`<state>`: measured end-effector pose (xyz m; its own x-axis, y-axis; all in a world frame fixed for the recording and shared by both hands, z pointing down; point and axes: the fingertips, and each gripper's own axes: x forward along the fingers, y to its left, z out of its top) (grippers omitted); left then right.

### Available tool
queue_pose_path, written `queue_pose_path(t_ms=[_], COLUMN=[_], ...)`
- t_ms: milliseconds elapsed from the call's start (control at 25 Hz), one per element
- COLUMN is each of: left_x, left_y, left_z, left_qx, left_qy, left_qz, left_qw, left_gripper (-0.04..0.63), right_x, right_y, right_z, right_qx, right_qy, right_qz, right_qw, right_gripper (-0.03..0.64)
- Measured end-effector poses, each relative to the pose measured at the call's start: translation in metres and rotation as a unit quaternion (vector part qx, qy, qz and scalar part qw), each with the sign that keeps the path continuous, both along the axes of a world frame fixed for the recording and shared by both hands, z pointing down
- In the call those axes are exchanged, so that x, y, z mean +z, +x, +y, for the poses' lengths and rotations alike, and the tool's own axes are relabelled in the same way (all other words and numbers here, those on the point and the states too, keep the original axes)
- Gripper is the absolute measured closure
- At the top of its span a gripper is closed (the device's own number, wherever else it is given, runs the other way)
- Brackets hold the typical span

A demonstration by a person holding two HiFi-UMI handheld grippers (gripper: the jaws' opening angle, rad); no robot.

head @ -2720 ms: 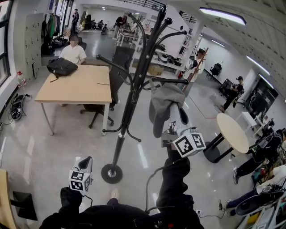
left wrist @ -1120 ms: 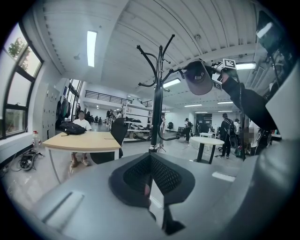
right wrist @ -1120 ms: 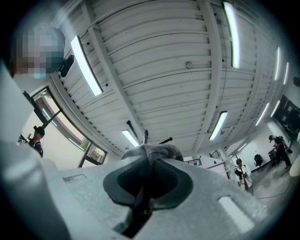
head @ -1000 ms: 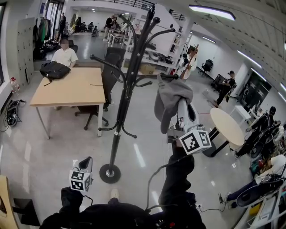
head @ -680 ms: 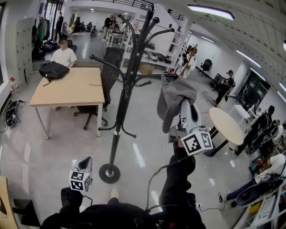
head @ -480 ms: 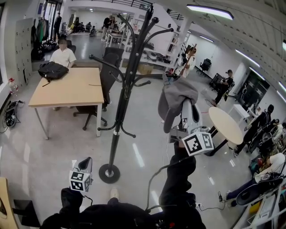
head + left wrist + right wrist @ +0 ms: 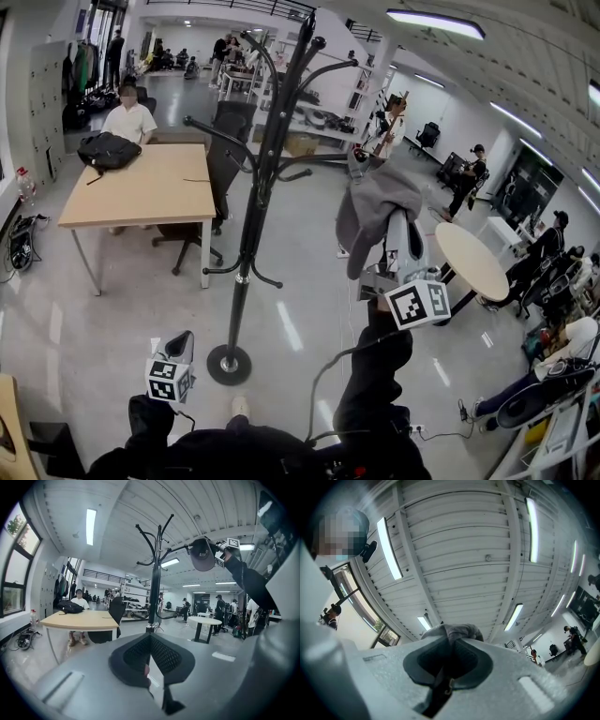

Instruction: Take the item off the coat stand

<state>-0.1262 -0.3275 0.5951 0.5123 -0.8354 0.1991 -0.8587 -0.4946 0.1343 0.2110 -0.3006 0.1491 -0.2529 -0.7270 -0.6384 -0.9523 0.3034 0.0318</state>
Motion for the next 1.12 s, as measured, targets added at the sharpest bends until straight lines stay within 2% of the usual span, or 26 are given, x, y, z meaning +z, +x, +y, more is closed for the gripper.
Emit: queue_pose_path(t_ms=[480,640,960,1120], left_x=[-0.001,0.004,0.0,0.003], left_y=[0.005,0.001,0.007,0.006], left_z=[0.002,0.001,0.011,0.008], left_qx=[0.01,0.008,0.015,0.014], left_qy=[0.001,0.005,-0.006,0.003], left_qz=[-0.001,-0.012,-0.006,-0.017], left_qw=[1.0,0.9999,0.9999,0.9998], left_gripper=[0.594,0.592,0.592,0.592], right_x=[0.003,0.006,0.033,0.054], right_y=[0.01,0.014,0.02,0.021], right_z=[0.018,0.022,0.025,0.02], right_qx=[0.013,0.02,0.037,0.044], right_qy=[0.008,0.007,-0.019,-0.041], right_qz=[-0.005,-0.004,0.011,0.019], right_qw=[1.0,1.0,0.999,0.998], right_gripper=[0.594,0.594,0.594,0.594])
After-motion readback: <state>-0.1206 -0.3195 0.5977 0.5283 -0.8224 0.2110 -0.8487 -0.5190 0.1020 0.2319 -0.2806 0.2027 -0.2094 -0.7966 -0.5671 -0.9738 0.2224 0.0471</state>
